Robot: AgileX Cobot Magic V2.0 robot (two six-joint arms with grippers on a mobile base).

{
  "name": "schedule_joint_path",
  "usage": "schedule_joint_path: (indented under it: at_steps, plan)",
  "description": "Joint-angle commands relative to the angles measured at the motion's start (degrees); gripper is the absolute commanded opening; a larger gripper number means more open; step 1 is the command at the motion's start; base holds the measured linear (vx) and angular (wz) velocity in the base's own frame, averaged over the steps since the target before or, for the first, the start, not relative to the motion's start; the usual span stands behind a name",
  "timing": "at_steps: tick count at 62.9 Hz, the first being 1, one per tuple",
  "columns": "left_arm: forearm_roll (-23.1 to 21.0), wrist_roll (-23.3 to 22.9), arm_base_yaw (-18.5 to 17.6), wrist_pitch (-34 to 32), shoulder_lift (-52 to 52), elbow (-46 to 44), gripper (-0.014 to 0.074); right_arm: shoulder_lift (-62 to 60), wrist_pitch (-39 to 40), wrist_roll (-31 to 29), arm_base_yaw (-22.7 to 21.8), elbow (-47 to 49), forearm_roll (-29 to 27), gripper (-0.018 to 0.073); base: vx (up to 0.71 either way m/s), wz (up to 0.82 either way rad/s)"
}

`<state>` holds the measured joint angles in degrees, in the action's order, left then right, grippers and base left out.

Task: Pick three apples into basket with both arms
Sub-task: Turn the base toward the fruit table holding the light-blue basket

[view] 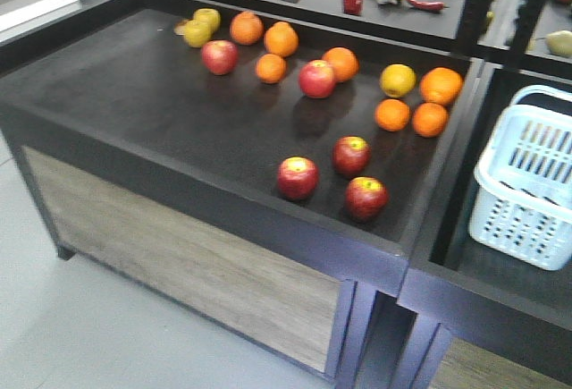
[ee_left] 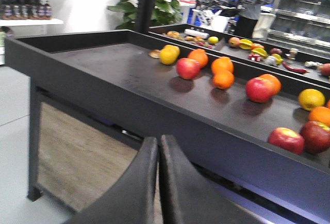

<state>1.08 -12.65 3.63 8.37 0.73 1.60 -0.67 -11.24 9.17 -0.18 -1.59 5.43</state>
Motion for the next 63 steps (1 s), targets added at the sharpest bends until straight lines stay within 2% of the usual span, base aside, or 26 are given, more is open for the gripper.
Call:
schedule_joint_path:
  at_steps: [1,63]
  plan:
    - [-0.31,0.07,-0.34,-4.62,0.73,-1.45,-0.0006,-0.7,4.29,-0.37,0.07,-0.71,0.58,-0.0005,0.08,-0.4]
    - [-0.31,0.07,-0.34,-4.62,0.73,-1.45,-0.0006,-0.7,4.3,-0.37,0.07,-0.71,0.58,-0.0005,0.06,-0.29]
